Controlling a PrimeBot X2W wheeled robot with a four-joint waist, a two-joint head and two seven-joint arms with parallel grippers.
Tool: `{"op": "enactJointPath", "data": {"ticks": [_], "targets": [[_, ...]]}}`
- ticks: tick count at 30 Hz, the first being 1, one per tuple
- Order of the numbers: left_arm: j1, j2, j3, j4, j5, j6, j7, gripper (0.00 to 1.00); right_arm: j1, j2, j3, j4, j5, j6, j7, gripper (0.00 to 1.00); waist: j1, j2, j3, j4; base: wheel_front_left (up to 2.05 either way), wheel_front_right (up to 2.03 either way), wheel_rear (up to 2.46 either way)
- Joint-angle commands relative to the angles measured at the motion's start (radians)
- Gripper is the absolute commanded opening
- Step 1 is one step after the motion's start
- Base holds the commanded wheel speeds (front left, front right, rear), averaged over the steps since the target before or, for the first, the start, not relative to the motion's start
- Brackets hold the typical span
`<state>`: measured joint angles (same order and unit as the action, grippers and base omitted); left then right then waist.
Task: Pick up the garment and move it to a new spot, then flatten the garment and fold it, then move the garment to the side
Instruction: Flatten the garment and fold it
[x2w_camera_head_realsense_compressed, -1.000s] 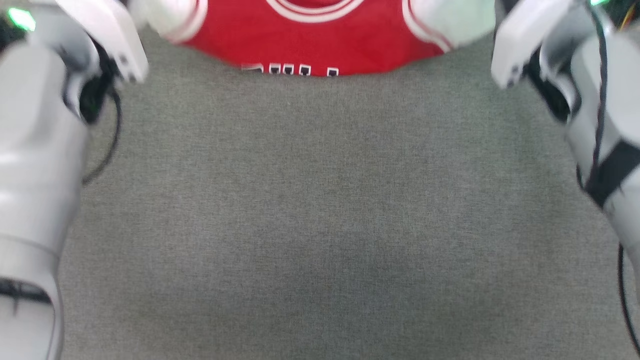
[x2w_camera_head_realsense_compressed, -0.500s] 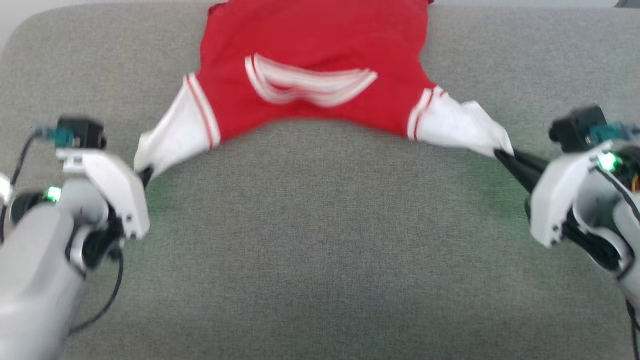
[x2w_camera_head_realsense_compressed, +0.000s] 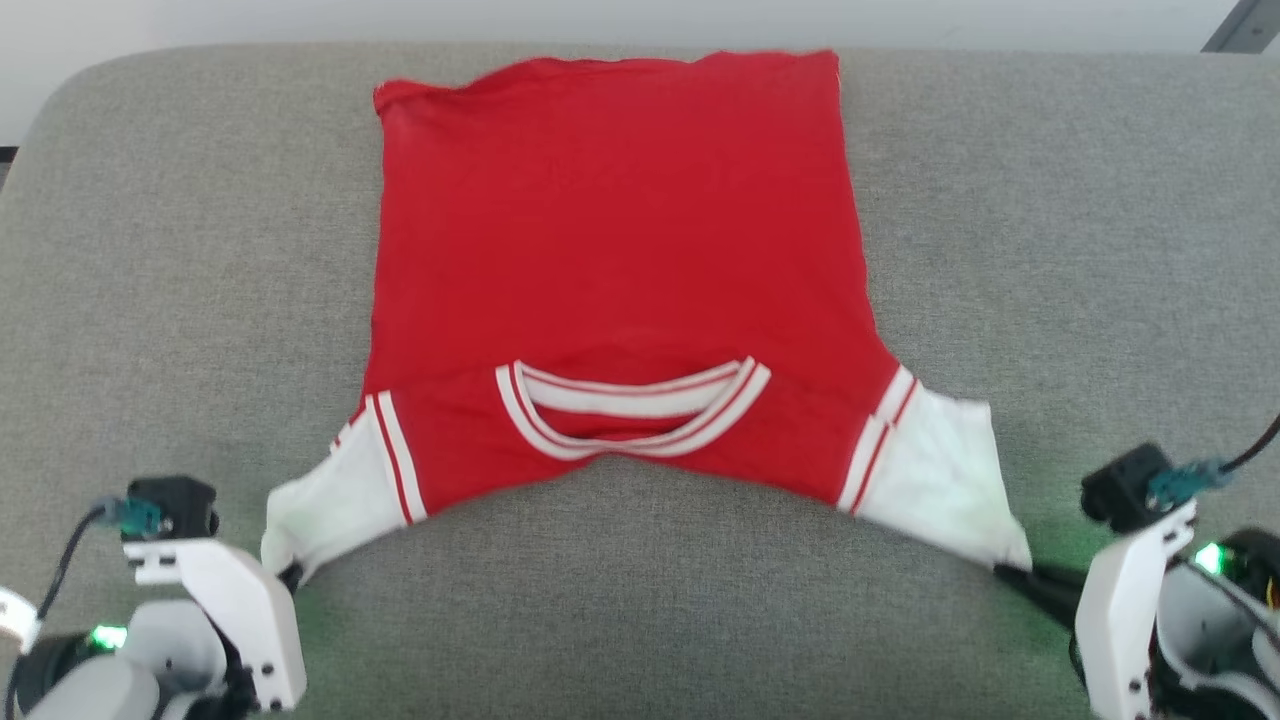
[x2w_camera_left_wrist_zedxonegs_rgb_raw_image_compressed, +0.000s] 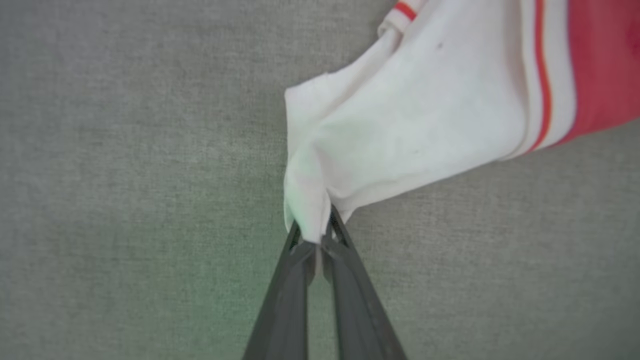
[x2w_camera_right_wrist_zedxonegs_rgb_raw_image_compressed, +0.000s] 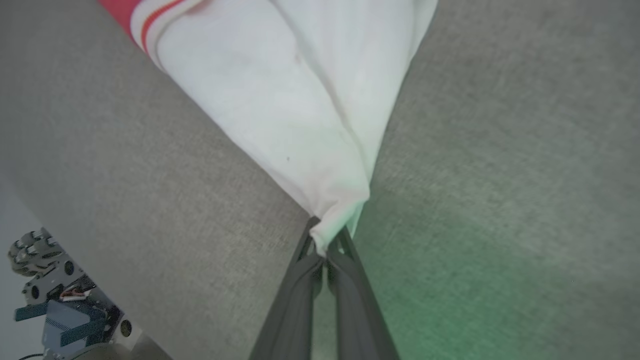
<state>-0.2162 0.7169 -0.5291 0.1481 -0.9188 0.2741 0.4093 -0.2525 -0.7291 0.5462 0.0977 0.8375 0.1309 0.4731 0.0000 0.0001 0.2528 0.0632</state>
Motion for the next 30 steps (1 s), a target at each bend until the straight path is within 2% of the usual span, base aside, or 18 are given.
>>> {"op": "enactJointPath", "data": {"ticks": [1,9,17,19,26,30], "targets": [[0.023,0.004,0.007,-0.01,-0.008,0.013,-0.003,0.0,0.027,-0.004,0.002,-0.007,0.006,0.0,0.018,0.0,0.0,-0.0001,-0.002,0.0,0.0,0.0,0.0],[0.176,0.008,0.002,-0.096,-0.046,0.066,-0.013,0.0,0.214,0.003,-0.007,-0.085,0.065,0.0,0.129,0.0,0.0,-0.0001,-0.005,0.0,0.0,0.0,0.0],[0.235,-0.021,0.005,-0.122,-0.061,0.075,-0.049,0.0,0.332,0.047,-0.094,-0.096,0.031,-0.003,0.17,0.0,0.0,-0.0001,0.013,0.012,0.0,0.0,0.0],[0.226,-0.035,0.008,-0.13,-0.07,0.059,-0.063,0.0,0.314,0.067,-0.141,-0.122,0.002,-0.004,0.148,1.0,0.0,-0.0001,0.017,0.017,0.0,0.0,0.0],[0.178,-0.061,0.007,-0.134,-0.054,0.042,-0.096,0.0,0.251,0.122,-0.316,-0.279,-0.088,0.0,0.198,1.0,0.0,-0.0001,0.04,0.041,0.0,0.0,0.0],[0.147,-0.084,0.003,-0.13,-0.045,0.031,-0.109,0.0,0.155,0.172,-0.414,-0.346,-0.174,0.0,0.213,1.0,0.0,-0.0001,0.067,0.064,0.0,0.0,0.0]]}}
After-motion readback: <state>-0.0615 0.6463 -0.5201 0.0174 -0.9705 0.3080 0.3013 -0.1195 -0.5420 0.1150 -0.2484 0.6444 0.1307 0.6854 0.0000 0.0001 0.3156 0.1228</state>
